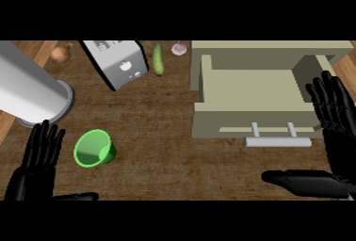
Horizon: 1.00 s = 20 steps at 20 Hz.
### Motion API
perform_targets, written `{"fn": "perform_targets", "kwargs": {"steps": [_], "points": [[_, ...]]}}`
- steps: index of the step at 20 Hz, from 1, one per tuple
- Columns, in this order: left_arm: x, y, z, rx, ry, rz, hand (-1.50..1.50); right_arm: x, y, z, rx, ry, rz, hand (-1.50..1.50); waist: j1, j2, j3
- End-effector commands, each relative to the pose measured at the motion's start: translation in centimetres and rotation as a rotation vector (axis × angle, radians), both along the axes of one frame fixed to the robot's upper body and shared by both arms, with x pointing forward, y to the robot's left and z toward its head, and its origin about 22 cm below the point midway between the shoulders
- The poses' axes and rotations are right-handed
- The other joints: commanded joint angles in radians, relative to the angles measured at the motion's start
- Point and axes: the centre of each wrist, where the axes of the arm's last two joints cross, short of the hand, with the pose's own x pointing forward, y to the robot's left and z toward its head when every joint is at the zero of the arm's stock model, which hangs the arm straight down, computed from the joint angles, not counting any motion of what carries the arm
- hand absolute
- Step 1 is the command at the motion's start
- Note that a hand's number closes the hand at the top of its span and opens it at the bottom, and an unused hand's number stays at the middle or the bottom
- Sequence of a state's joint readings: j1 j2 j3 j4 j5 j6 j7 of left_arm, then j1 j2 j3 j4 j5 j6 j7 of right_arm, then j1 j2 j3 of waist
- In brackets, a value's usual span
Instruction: Pick up the cup, place it into the drawer and close the drawer
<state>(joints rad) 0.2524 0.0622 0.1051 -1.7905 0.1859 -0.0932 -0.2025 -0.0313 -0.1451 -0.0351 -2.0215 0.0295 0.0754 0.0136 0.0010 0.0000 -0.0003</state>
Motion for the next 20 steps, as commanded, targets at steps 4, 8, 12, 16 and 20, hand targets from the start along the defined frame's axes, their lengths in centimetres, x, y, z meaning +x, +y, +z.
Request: {"fn": "perform_targets", "kwargs": {"steps": [4, 8, 12, 16, 20], "points": [[1.0, 2.0, -5.7, 0.028, 0.084, 0.07, -1.5, 1.6, -0.3, -0.7, 0.005, -0.003, 0.013, -1.5, -0.001, 0.001, 0.0], [1.7, 1.9, -8.6, 0.077, 0.13, 0.094, -1.5, 0.1, -0.9, -0.4, 0.024, -0.008, 0.015, -1.5, -0.007, 0.001, 0.0], [2.1, 5.0, -9.6, 0.042, 0.148, 0.091, -1.5, 0.4, -2.2, 0.0, 0.0, -0.001, 0.019, -1.5, -0.004, 0.0, 0.0], [1.2, 5.3, -12.2, 0.009, 0.127, 0.102, -1.5, -0.3, -0.7, -0.9, 0.006, 0.003, 0.01, -1.5, -0.002, 0.0, 0.0], [1.6, 7.1, -13.6, 0.02, 0.113, 0.128, -1.5, 2.0, -1.0, -0.2, 0.02, -0.014, 0.007, -1.5, -0.002, 0.001, 0.0]]}}
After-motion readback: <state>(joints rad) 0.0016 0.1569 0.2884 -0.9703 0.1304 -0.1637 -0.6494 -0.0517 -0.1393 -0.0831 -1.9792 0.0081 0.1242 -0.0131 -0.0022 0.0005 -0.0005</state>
